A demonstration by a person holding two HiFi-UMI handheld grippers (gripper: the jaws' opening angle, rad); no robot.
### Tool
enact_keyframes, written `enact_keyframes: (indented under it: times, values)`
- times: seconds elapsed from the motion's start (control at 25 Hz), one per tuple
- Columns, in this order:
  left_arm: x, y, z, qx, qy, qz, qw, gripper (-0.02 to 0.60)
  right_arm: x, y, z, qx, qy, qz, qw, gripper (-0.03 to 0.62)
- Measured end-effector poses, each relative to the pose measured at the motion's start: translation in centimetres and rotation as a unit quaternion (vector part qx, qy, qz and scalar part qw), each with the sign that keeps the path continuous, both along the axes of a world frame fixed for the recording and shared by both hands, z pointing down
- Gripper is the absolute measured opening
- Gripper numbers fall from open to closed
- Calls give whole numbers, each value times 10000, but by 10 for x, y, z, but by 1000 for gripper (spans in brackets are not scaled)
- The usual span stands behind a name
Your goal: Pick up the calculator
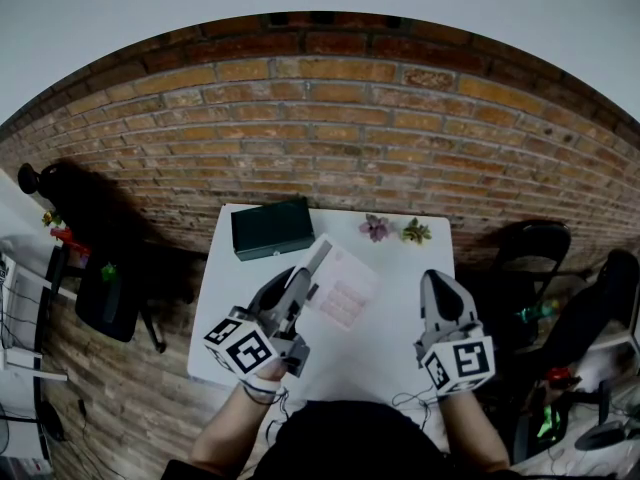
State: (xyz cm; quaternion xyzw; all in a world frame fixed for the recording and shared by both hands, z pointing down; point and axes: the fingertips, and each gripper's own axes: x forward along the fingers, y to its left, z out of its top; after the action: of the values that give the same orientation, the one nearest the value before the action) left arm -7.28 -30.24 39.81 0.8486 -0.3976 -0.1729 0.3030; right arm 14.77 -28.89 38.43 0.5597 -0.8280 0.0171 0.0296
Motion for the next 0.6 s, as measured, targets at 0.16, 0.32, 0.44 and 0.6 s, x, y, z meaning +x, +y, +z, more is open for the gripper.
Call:
enact_keyframes:
  times: [0.16, 0.32, 0.44, 0.6]
  values:
    - [0, 2, 0, -12, 4, 9, 10000, 49, -1, 2, -2, 12, 14, 2, 10000, 5]
    - [0, 3, -2, -11, -10, 7, 10000, 49, -1, 2, -3, 9, 20, 8, 10000, 5]
    - [0, 4, -2, 9, -57, 16, 10000, 49, -1, 3, -3, 14, 21, 11, 10000, 5]
    - [0, 6, -1, 20, -57, 38, 10000, 49, -3, 6, -3, 40, 51, -32, 10000, 5]
